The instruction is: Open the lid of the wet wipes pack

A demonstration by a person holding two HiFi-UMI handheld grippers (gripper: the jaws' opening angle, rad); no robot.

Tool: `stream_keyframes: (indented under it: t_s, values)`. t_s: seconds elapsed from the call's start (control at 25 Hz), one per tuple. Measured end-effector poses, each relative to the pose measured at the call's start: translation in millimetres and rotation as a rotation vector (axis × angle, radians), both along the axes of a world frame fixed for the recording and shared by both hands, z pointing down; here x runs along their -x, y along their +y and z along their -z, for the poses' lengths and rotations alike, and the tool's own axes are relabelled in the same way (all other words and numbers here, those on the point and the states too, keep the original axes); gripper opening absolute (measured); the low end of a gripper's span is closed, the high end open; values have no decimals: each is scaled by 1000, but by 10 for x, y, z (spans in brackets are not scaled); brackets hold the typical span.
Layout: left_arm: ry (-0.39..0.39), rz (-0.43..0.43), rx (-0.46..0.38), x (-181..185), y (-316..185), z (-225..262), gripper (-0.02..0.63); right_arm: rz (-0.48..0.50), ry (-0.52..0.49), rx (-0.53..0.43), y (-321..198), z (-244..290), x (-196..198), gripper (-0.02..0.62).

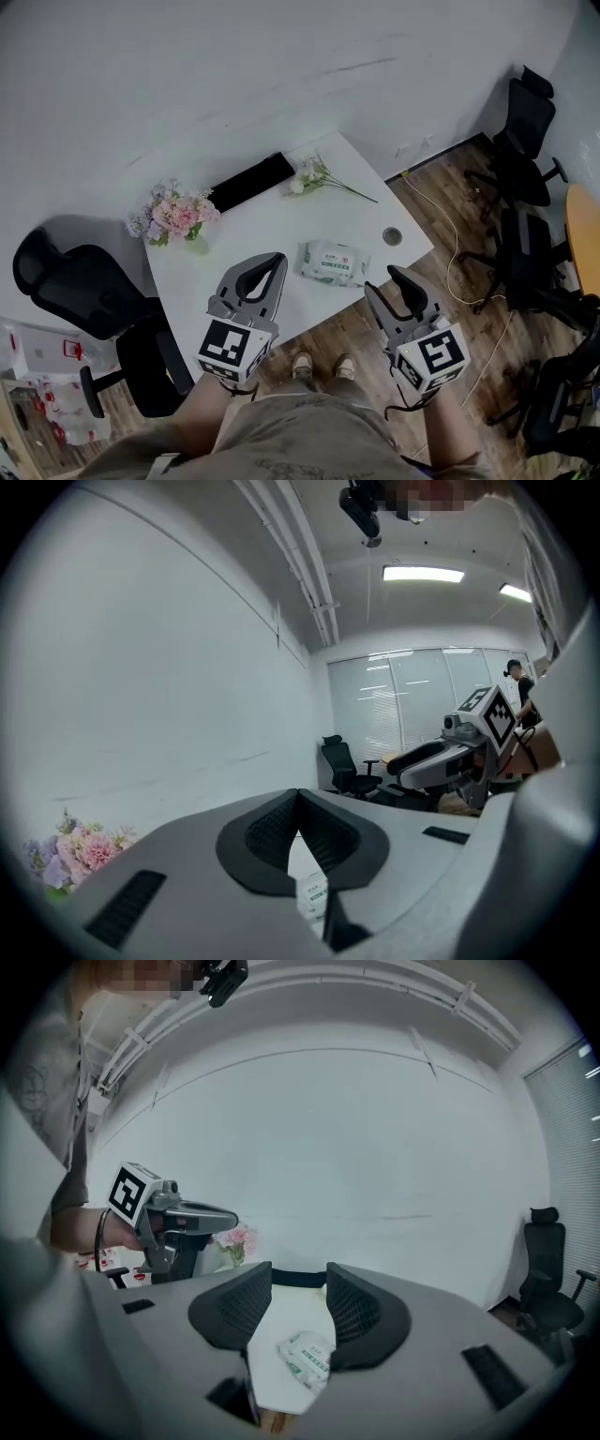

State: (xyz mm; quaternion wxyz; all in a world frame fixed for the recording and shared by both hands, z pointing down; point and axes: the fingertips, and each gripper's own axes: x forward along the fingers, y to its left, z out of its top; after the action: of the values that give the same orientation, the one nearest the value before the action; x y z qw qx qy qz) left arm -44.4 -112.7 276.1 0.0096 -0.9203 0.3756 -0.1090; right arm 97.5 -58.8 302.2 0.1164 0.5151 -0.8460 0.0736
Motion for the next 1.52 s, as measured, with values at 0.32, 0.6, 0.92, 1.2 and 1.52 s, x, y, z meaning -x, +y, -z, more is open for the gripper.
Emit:
stream_keyframes:
  t_s: [0.32,0.6,0.92,1.2,1.52]
  values:
    - [-32,34,35,-159,-326,-378,15,100,60,111,-512,-476,-38,199]
    - [-134,12,130,-359,-586,-1109,15,227,175,249,-745,-1238,173,199]
    - [-225,-20,280,-475,-685,-2091,15,347,330,378,-763,-2176,303,199]
    - [-320,-49,395,-518,-628,-2808,15,401,425,435,-796,-2712,338,199]
    - [-377,-61,461,-543,-541,-3276,15,449,558,426,-797,-2997,368,190]
